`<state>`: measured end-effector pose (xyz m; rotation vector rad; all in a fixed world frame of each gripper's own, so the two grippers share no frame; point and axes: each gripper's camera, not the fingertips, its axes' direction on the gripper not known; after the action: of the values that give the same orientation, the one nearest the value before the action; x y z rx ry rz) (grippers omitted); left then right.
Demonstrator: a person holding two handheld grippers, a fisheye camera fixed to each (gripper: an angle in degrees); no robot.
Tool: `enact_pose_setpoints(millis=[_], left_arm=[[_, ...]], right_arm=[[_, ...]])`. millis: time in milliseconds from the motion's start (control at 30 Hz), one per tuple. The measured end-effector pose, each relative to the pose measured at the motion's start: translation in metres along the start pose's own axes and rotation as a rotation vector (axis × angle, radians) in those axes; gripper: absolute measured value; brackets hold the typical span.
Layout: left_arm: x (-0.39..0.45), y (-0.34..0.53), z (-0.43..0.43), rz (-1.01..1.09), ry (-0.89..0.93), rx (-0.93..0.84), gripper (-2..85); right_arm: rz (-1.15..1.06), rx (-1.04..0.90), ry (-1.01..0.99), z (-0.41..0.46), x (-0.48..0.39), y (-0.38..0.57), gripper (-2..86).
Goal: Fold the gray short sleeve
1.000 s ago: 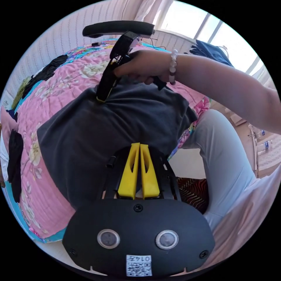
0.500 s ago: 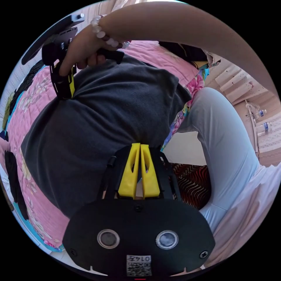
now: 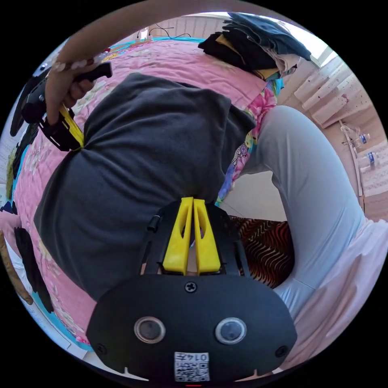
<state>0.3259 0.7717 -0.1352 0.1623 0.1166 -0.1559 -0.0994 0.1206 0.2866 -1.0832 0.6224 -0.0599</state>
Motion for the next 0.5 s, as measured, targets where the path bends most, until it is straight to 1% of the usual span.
enact_pose_setpoints(millis=[33, 100, 267, 367, 500], left_arm=[[0.000, 0.000, 0.005, -0.010, 0.011, 0.014, -1.0], [0.001, 0.000, 0.007, -0.008, 0.005, 0.016, -1.0], [0.002, -0.003, 0.015, 0.002, 0.007, 0.008, -1.0], [0.002, -0.003, 0.018, 0.005, 0.011, 0.011, -1.0], [0.004, 0.000, 0.019, -0.001, 0.003, 0.027, -1.0]], right_arm=[[0.029, 0.039, -0.023, 0.002, 0.006, 0.003, -0.6], [0.049, 0.039, -0.065, 0.003, 0.015, 0.007, -0.7], [0.088, 0.139, -0.163, 0.008, 0.037, 0.036, -0.8], [0.132, 0.246, -0.213, 0.009, 0.049, 0.064, -0.7], [0.159, 0.467, -0.201, -0.001, 0.052, 0.142, -0.4]])
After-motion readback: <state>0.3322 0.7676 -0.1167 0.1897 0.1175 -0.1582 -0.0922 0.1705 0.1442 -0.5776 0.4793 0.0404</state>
